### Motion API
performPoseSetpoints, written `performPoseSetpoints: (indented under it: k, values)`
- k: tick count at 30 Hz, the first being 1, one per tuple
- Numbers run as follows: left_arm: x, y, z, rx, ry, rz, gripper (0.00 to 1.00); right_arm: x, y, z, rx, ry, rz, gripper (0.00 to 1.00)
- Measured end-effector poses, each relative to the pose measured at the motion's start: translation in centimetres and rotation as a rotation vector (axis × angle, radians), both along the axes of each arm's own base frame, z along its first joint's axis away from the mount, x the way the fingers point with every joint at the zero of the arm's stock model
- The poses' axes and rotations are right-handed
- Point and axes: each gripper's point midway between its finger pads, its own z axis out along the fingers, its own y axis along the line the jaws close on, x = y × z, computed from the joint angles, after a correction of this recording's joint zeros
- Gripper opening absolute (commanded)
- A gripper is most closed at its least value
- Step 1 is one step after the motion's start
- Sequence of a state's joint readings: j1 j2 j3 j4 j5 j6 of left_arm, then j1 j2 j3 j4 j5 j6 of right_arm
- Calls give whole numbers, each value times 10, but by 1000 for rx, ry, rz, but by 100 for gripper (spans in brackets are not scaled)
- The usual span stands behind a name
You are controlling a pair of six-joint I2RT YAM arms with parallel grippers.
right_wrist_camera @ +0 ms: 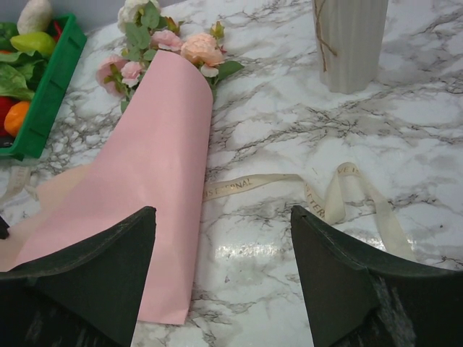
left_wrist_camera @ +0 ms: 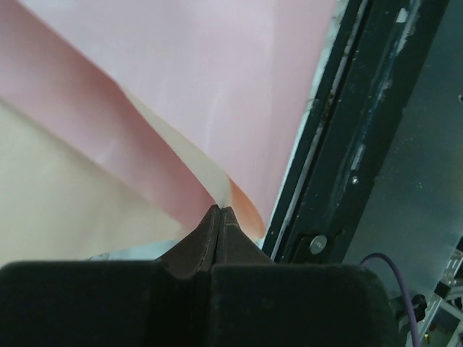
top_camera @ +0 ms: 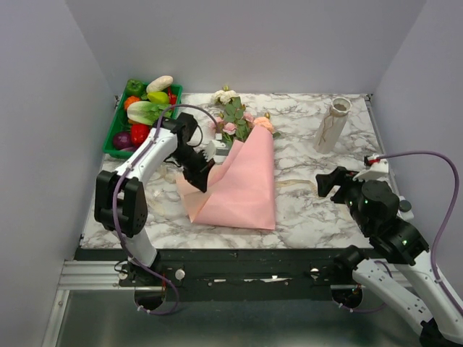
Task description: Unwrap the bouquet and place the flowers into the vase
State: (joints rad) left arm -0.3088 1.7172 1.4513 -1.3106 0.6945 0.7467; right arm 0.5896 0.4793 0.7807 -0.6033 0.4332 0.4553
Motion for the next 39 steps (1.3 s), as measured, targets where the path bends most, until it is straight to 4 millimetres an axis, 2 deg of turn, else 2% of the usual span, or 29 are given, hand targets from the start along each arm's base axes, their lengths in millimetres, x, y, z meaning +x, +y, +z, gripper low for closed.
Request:
performPoseSetpoints:
  k: [4,9,12,15,19,22,27,28,29,30,32,33,35,39]
  values:
    - [-19,-39,18,-45,-7,-106,0,-2,-2,3,8,-14,-4,82]
    - [-32,-99,60,-150,-77,-251,0,-6,-8,15,20,-41,-22,82]
    - [-26,-137,84,-207,-130,-304,0,-10,-14,26,34,-68,-36,82]
    - [-13,-167,98,-243,-168,-318,0,-12,-19,34,43,-88,-54,83]
    - [0,-201,105,-275,-192,-321,0,-15,-26,40,42,-99,-77,83]
    - [-2,-223,102,-279,-170,-321,0,-17,-31,42,37,-101,-94,84]
    - [-26,-249,97,-261,-110,-325,0,-20,-38,43,30,-104,-118,84]
    - [-34,-255,98,-260,-102,-330,0,-21,-39,44,29,-105,-122,87]
    - [-39,-259,99,-264,-99,-333,6,-21,-40,45,30,-108,-128,89]
    - [-43,-264,101,-271,-97,-333,32,-22,-42,46,30,-111,-134,90]
    - [-50,-278,105,-296,-99,-326,70,-23,-46,49,29,-118,-151,90]
    - [-51,-283,106,-306,-98,-318,98,-24,-49,50,26,-122,-159,90]
    - [-48,-292,109,-329,-99,-287,99,-27,-53,53,24,-130,-172,91]
    - [-28,-305,115,-366,-142,-210,99,-30,-59,57,24,-142,-192,91]
